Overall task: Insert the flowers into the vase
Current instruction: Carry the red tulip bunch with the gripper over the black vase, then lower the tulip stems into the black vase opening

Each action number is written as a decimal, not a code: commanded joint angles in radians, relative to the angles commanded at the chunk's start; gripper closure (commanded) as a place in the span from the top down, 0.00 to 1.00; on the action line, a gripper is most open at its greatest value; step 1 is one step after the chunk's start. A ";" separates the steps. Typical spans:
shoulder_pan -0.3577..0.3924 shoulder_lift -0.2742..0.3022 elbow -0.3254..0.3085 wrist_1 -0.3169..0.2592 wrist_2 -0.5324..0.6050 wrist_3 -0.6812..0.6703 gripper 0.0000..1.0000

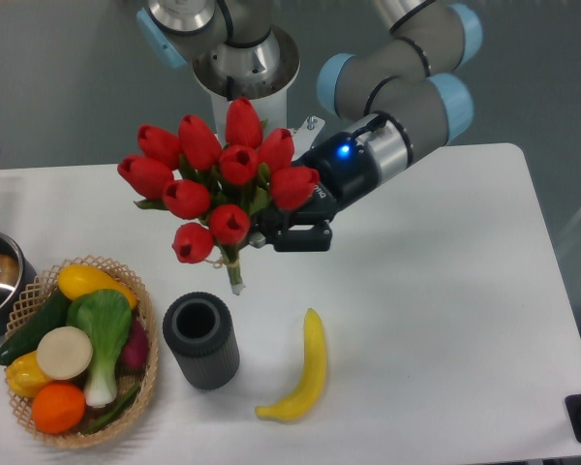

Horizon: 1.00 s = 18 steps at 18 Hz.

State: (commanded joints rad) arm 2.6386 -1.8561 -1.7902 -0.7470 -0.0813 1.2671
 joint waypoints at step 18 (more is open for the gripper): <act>-0.058 -0.124 0.043 0.000 -0.014 0.026 0.19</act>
State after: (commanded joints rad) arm 2.5802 -1.9803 -1.7472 -0.7470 -0.0951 1.2931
